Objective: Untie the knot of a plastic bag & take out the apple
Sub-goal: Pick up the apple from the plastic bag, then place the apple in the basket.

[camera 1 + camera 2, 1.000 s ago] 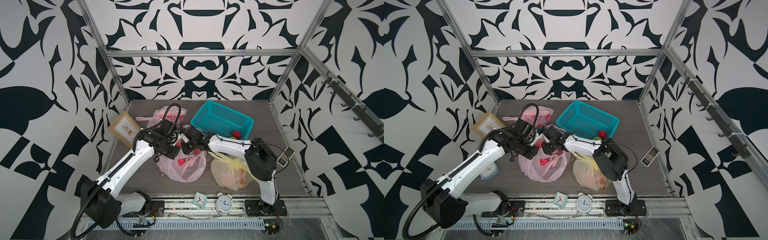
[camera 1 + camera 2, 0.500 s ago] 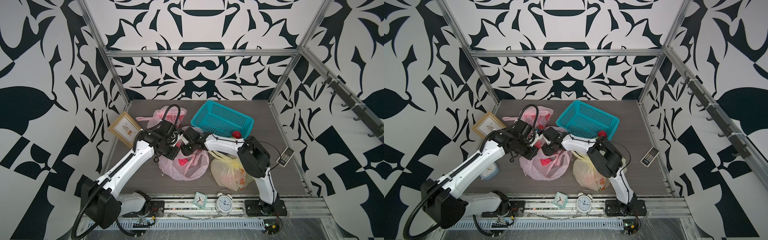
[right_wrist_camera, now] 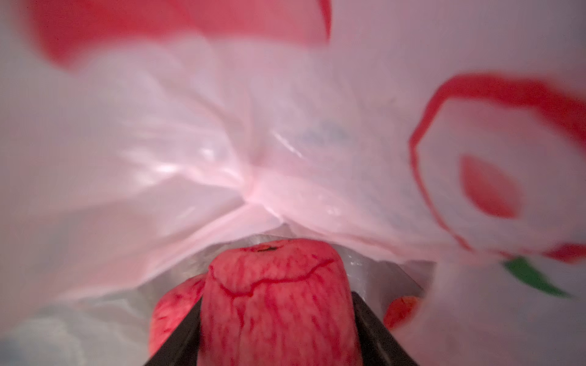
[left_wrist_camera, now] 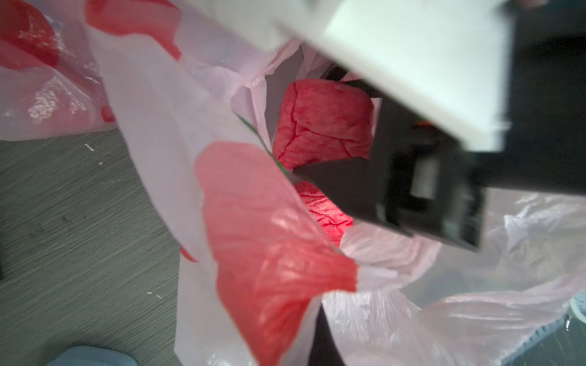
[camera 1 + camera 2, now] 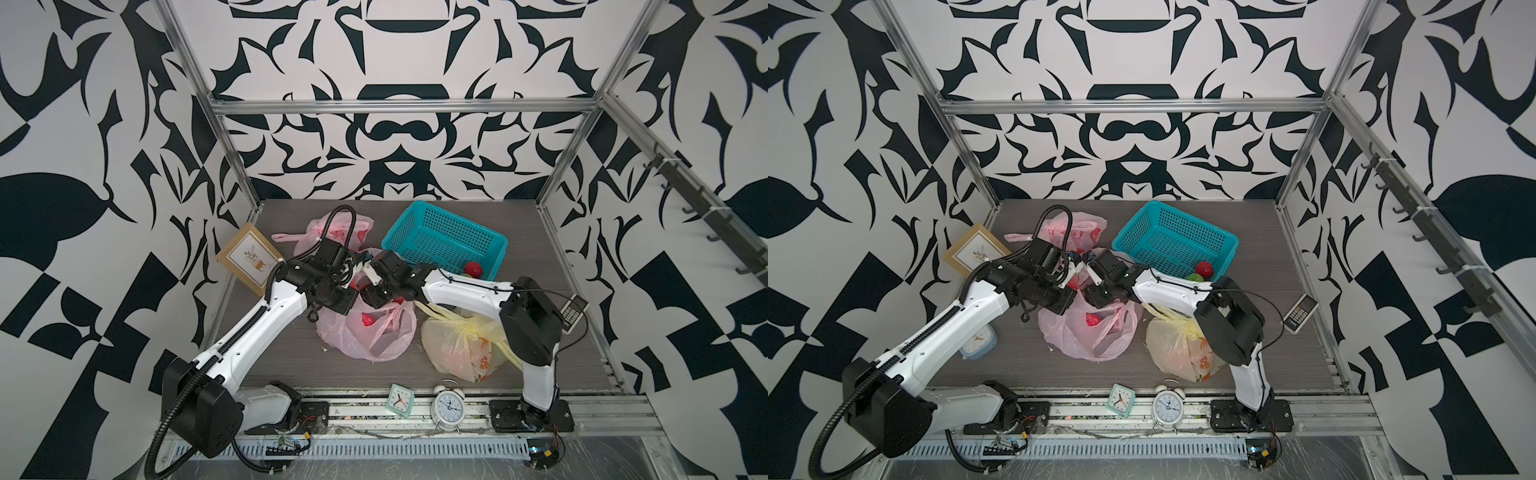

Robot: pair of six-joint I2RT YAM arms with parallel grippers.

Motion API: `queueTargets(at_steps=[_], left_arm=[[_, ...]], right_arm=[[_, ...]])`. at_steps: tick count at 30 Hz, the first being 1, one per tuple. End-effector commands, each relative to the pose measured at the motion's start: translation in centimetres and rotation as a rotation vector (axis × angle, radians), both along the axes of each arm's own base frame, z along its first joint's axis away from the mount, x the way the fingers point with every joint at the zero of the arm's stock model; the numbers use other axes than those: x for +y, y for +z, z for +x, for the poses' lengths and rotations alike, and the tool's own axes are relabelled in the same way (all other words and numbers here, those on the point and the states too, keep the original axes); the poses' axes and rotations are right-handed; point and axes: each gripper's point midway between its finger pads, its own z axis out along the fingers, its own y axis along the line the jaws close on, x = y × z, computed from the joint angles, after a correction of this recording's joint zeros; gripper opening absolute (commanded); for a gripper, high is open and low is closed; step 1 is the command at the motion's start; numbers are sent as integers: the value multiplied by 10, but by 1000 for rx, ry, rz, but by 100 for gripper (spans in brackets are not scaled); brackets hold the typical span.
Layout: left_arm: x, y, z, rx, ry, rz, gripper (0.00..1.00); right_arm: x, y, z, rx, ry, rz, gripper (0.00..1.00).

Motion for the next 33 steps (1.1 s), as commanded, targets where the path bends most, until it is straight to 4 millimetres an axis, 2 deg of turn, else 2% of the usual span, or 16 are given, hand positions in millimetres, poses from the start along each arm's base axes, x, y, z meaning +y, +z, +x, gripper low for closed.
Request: queueTargets(at_steps=[1,6,9,11,13,16,18,21,24,27,30,33], left_arm=[[2,-7,-3,22,14,2,0],[3,-8,-3,20,17,10,0],[5,-8,0,10,26,15,0],[5,-5,2,0,38,12,0],[5,-2,5,-13,57,6,0],[1,0,12,-39,88,-25,0],[1,-1,14,-53,106,-37,0],[0,-3,18,-78,114,-53,0],[-3,-6,17,-84,96,-62,0],[-2,-8,16,-89,100,-61,0],[-1,-10,17,-93,109,-60,0],[0,-9,18,-109,118,-63,0]], right_arm=[[2,80,9,-119,-32,209,52],[-28,132,15,-230,-110,306,52],[-60,152,28,-331,-206,283,52],[-88,156,42,-393,-290,207,53],[-123,150,59,-424,-389,96,53],[-172,129,81,-407,-501,-28,54],[-202,107,94,-375,-564,-94,54],[-242,77,110,-321,-639,-184,54],[-272,47,121,-265,-684,-279,54],[-289,14,127,-178,-694,-365,55],[-291,-12,128,-111,-680,-404,57],[-290,-29,128,-73,-676,-419,65]])
